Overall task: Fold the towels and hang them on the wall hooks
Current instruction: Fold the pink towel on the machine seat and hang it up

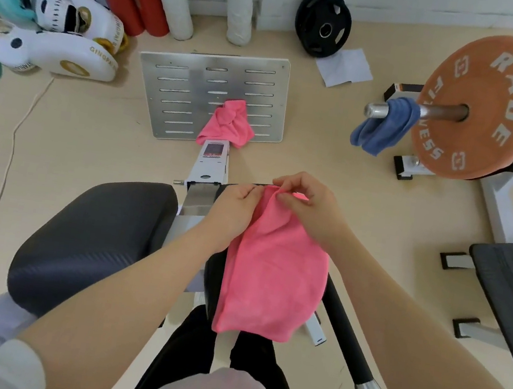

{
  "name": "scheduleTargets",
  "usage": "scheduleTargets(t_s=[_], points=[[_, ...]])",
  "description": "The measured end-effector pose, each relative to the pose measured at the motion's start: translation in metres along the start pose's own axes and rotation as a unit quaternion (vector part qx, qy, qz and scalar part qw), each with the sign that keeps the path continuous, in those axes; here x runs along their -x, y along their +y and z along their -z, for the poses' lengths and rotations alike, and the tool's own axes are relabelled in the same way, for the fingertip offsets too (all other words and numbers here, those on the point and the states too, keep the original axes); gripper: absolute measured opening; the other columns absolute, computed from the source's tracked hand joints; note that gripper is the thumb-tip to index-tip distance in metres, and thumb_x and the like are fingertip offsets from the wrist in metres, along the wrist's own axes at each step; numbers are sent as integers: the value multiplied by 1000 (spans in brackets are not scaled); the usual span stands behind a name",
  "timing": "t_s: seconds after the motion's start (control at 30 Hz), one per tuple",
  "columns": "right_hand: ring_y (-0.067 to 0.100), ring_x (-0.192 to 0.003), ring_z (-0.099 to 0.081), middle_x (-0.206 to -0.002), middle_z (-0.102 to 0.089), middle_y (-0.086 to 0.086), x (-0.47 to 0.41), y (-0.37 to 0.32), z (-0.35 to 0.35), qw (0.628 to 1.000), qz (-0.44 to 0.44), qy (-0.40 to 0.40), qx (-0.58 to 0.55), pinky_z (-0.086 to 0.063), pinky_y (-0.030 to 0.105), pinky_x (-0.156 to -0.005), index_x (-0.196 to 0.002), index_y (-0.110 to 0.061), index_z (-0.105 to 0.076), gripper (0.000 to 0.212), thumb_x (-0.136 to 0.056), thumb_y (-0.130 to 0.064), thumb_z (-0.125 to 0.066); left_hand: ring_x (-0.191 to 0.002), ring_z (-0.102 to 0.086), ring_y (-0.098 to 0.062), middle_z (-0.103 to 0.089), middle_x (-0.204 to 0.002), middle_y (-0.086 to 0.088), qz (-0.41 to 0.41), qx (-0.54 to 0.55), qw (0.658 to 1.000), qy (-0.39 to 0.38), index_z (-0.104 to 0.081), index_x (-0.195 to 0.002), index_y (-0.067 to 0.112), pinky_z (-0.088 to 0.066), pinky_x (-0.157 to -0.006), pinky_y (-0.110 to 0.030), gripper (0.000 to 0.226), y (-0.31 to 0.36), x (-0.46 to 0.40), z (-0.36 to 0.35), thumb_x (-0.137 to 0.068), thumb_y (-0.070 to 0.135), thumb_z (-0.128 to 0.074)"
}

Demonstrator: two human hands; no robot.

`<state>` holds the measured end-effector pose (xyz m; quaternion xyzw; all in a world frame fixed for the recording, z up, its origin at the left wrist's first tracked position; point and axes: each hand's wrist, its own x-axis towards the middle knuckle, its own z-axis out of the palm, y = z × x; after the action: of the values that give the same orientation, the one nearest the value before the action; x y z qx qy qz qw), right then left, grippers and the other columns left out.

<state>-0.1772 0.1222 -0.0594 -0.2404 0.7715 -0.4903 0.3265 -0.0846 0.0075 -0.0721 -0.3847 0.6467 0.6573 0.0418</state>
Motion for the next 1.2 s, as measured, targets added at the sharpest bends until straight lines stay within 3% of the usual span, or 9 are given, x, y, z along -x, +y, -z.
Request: scheduleTargets(t_s=[0.13, 0.27, 0.43, 0.57, 0.63, 0.7, 0.8, 1.0, 1.2], points=[[4, -80, -58, -87, -66, 4, -5, -1, -1, 999, -6, -28, 23, -46, 18, -77, -79, -15, -57, 13, -84, -4, -62, -50, -28, -8, -35, -53, 5, -4, 30, 1000, 2, -43, -57, 21, -23, -50, -26, 40, 2, 2, -2, -96, 28, -47], [-10, -62, -52, -77, -62, -3, -11, -3, -3, 999, 10, 14, 43, -41, 7, -65, -84, -11, -59, 7, -84, -6, -63, -48, -32, -4, -38, -52, 11, -27, 44, 998, -27, -50, -56, 26, -26, -50, -22, 41, 4, 11, -3, -96, 30, -45], [10, -89, -57, -96, -67, 8, -22, -11, 2, 995, -1, -56, 86, -42, 19, -84, -109, -5, -65, 24, -86, -3, -59, -71, -57, -10, -64, -76, 2, -23, 57, 998, 6, -66, -86, 17, -44, -66, -23, 20, 5, 14, 6, -95, 19, -48], [1, -78, -53, -84, -60, -4, -27, -13, 3, 991, 7, -131, 15, -41, 12, -76, -88, -16, -61, 25, -91, 4, -46, -93, -59, -35, -64, -93, -22, 47, -218, 973, 57, -63, -89, 0, -45, -79, -38, 31, -13, -5, 29, -94, 24, -45], [-6, -70, -52, -80, -55, -5, -30, -12, -2, 988, -11, -149, -38, -40, 8, -71, -85, -19, -55, 29, -94, 5, -40, -66, -50, -33, -50, -62, -16, 75, -270, 960, 18, -52, -58, 8, -37, -61, -36, 41, -19, -12, 32, -91, 32, -50], [-9, -68, -53, -79, -55, -5, -34, -10, -12, 984, -24, -165, -69, -41, 7, -72, -84, -18, -54, 30, -94, 5, -39, -52, -33, -20, -33, -51, -4, 98, -257, 961, 3, -36, -45, 17, -25, -51, -29, 50, -21, -18, 29, -87, 34, -57], [2, -78, -54, -83, -57, -6, -40, -3, -30, 981, -44, -179, -54, -42, 14, -81, -87, -16, -56, 25, -94, 3, -40, -66, -42, -22, -47, -60, -4, 110, -231, 967, 7, -50, -50, 17, -34, -62, -27, 36, -27, -24, 26, -85, 23, -55], [17, -87, -53, -102, -66, 13, -52, 22, -53, 978, -68, -95, 170, -39, 27, -79, -98, -3, -62, 15, -89, -4, -51, -77, -50, -15, -57, -78, 2, 76, -67, 995, -1, -54, -73, 21, -42, -77, -32, 21, -30, -20, 27, -93, 25, -51], [9, -77, -52, -84, -58, -2, -46, 16, -45, 984, -152, -80, -52, -43, 17, -73, -87, -14, -57, 11, -92, -7, -51, -70, -53, -12, -59, -77, 2, 46, 26, 998, -24, -52, -85, 21, -45, -70, -28, 11, -22, -15, 22, -96, 21, -48]])
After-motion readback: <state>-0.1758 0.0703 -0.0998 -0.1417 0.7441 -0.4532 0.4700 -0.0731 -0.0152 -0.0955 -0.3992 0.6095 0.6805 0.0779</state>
